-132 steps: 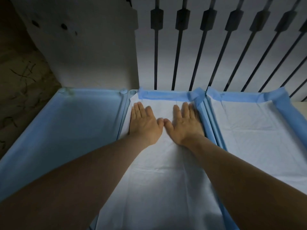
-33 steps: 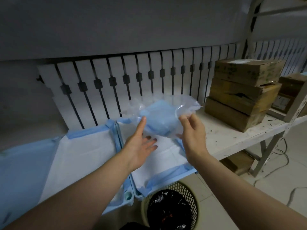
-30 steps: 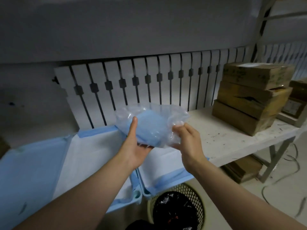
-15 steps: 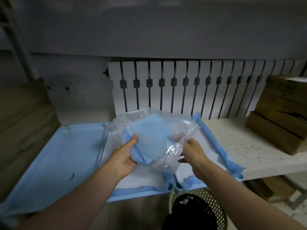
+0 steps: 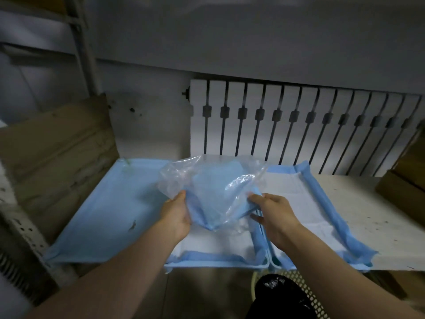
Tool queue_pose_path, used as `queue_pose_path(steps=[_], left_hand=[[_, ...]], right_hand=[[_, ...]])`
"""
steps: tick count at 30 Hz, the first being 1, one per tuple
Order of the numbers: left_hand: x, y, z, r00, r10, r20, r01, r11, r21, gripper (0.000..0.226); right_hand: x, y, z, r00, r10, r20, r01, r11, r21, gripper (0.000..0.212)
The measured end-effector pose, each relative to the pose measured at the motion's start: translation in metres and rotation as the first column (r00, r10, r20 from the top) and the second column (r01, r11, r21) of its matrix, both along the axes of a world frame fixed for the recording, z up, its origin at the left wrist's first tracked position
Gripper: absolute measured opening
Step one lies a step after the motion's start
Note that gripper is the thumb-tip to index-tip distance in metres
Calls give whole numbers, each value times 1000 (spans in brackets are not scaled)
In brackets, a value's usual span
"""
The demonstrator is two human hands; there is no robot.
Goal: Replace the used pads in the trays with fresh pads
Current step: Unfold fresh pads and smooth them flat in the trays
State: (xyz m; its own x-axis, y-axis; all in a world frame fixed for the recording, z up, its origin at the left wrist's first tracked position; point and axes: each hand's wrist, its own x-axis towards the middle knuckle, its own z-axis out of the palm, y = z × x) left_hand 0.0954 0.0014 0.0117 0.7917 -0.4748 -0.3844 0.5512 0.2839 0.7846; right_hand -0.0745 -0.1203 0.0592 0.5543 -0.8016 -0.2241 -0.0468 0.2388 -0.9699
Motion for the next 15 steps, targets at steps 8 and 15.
queue_pose_path(steps=[8,15], left_hand=[[51,36,1,985,172,-9,-171,983,68,16],[78,59,10,956,284,72,-291,950,116,20]], right_hand=[[9,14,5,998,47,38,-48,998,34,10],[21,17,8,996,81,-40,-86,985,-150,13]])
